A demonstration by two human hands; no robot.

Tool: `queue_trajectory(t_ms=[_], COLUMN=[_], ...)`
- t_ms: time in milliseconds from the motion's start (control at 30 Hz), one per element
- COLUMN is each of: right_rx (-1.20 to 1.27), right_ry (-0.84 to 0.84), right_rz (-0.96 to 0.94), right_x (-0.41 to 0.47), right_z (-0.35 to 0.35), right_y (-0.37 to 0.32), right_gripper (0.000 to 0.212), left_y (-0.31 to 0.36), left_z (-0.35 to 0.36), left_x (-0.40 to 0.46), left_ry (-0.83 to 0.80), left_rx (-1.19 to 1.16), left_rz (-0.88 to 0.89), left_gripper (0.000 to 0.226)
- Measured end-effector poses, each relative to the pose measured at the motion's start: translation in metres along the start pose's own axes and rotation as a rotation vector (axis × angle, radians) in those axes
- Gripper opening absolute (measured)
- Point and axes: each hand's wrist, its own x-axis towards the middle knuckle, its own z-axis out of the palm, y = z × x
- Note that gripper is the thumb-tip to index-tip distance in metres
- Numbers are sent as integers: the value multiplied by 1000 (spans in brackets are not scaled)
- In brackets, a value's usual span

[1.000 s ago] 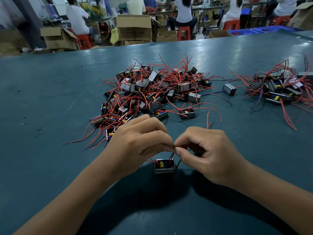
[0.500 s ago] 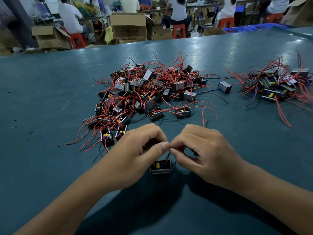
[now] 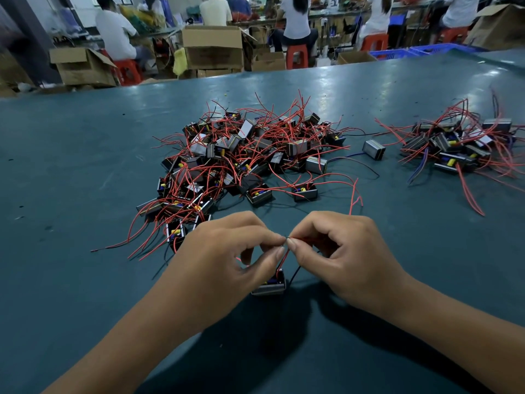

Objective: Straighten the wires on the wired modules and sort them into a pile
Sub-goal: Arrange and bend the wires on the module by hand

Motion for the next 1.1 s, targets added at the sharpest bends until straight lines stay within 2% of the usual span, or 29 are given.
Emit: queue_trajectory(t_ms=[200,533,833,1000,1100], right_rx=[16,18,14,27,25], right_ry=[12,15,13,-11,-31], right_rz=[38,47,48,78,71], right_x=[2,1,1,1,2], right_z=[0,-3,-2,-3,-5], right_y=[1,0,1,1,2], right_gripper=[8,6,9,7,7], left_y=[0,0,-12,-11,-14], left_z=[0,6,9,20,18], left_x=[-2,-3,-1,0,0], left_ry=[39,-41,-52,-44,-49], left_rx=[-38,-135,-264,-287,-220], left_rz=[-26,-69,-241,-271,-239], left_gripper=[29,30,13,2,5])
